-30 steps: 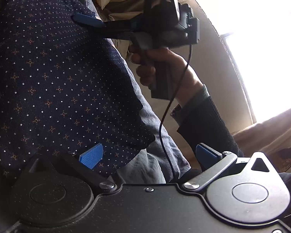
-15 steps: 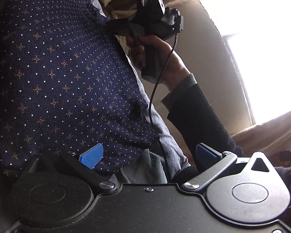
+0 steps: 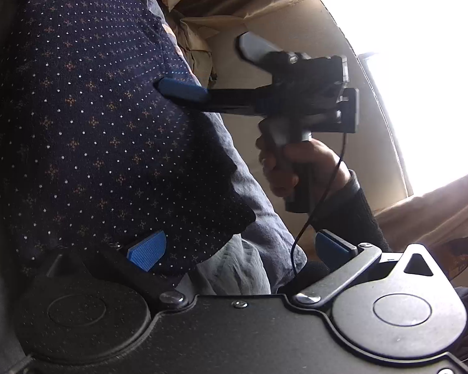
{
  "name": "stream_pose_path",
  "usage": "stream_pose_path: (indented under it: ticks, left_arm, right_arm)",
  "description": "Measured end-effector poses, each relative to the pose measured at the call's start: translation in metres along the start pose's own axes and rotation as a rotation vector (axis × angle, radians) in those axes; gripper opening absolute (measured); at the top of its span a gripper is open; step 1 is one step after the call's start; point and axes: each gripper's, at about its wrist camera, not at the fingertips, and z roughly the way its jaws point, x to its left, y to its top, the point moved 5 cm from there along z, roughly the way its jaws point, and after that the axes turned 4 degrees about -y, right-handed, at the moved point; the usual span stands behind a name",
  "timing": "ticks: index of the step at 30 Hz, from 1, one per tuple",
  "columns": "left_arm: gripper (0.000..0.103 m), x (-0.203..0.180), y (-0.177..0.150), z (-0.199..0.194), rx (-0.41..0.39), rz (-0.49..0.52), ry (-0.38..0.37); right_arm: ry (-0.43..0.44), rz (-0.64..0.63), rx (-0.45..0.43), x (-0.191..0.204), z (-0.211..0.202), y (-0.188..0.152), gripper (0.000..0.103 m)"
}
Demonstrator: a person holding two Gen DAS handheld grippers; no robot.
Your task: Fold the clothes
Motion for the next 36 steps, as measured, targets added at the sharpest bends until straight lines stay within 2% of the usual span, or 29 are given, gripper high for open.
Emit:
stream_pose_path:
  ticks: [4, 6, 8, 10, 14, 22, 25, 27, 29, 33, 36]
  left_arm:
    - [0.103, -0.027, 0.004, 0.008, -0.05, 0.068, -0.09]
    - [0.103, -0.036, 0.006, 0.022, -0.095, 0.083, -0.144]
    - [0.103, -0.031, 0.009, 0.036, -0.134, 0.05, -0.184]
    - [0.103, -0.02, 0.011, 0.052, -0.162, 0.0, -0.192]
    - [0.103, 0.0, 0.016, 0.064, -0.16, -0.051, -0.154]
    - [0.102, -0.008, -0.01, 0.068, -0.025, -0.041, -0.008]
    - [0.102, -0.016, -0.023, 0.069, 0.024, -0.013, 0.064]
    - [0.102, -0.022, -0.028, 0.067, 0.041, 0.01, 0.086]
    - [0.102, -0.028, -0.033, 0.064, 0.054, 0.034, 0.103]
    - [0.103, -0.045, -0.023, 0.051, 0.035, 0.07, 0.127]
    - [0.103, -0.056, -0.008, 0.018, -0.046, 0.09, 0.074]
  right_arm:
    - [0.036, 0.065, -0.065, -0.019, -0.013, -0.003, 0.103]
    - [0.027, 0.053, -0.075, -0.019, -0.017, 0.001, 0.103]
    - [0.024, 0.038, -0.07, -0.02, -0.018, 0.003, 0.103]
    - [0.033, 0.046, -0.067, -0.023, -0.018, 0.003, 0.103]
    - [0.036, 0.038, -0.059, -0.026, -0.014, 0.007, 0.103]
    - [0.002, 0.027, -0.078, -0.036, -0.015, 0.017, 0.103]
    - [-0.033, 0.014, -0.095, -0.041, -0.015, 0.022, 0.103]
    - [-0.081, -0.003, -0.107, -0.044, -0.016, 0.025, 0.103]
    - [-0.085, -0.006, -0.116, -0.043, -0.019, 0.026, 0.103]
    - [-0.105, -0.065, -0.122, -0.025, -0.029, 0.027, 0.103]
    - [-0.073, -0.106, -0.125, 0.0, -0.045, 0.022, 0.103]
